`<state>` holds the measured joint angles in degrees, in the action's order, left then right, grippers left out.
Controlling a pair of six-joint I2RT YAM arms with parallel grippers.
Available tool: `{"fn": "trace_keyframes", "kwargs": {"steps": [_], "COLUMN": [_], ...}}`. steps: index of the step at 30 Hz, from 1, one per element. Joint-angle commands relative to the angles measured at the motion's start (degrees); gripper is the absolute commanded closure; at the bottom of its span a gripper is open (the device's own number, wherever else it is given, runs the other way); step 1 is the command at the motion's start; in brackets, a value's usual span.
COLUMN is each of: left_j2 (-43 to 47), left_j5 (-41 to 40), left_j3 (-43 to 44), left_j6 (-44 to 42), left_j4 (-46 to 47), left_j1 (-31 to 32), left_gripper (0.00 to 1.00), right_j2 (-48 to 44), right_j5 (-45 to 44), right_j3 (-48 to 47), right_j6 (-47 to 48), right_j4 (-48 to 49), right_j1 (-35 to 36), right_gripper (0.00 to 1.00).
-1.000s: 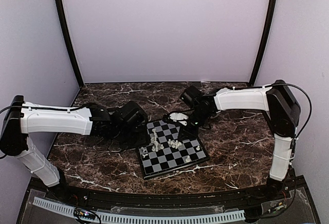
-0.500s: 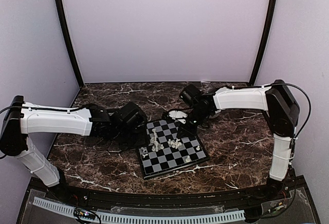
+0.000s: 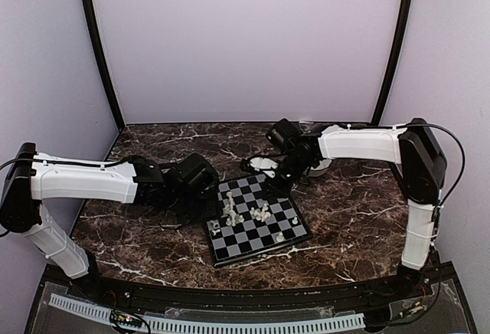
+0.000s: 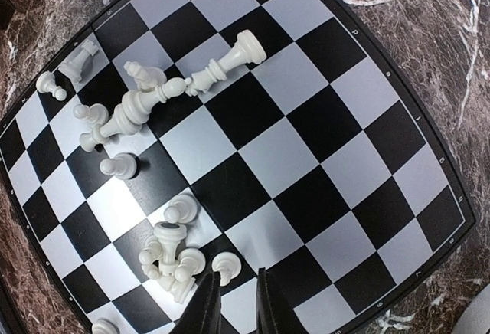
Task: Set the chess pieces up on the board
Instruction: Pick up the pawn from the chessboard.
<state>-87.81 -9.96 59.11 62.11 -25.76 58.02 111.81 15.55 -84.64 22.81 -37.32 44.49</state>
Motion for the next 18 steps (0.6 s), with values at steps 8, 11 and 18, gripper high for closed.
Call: {"fn": "trace_keyframes", "kwargs": {"steps": [8, 11, 18], "left_j2": [2.0, 1.94, 1.37], "left_j5": [-0.06, -0.1, 0.4], "left_j3": [-0.02, -0.18, -0.19], "left_j6": [-0.59, -0.62, -0.6], "left_j4": [-0.99, -1.03, -0.19], "left_j1": [-0.28, -0.32, -0.45], "left_gripper": [0.49, 0.49, 0.49], "right_j2": [4.25, 4.76, 4.67], "right_j5": [0.44, 0.56, 0.1], "right_j3": [-2.31, -2.6, -2.08], "right_j6": [-0.26, -0.13, -0.12], "right_j4": [-0.63, -0.79, -1.46], "right_j1": [-0.28, -0.28, -0.28], "right_gripper": [0.82, 0.82, 0.83]}}
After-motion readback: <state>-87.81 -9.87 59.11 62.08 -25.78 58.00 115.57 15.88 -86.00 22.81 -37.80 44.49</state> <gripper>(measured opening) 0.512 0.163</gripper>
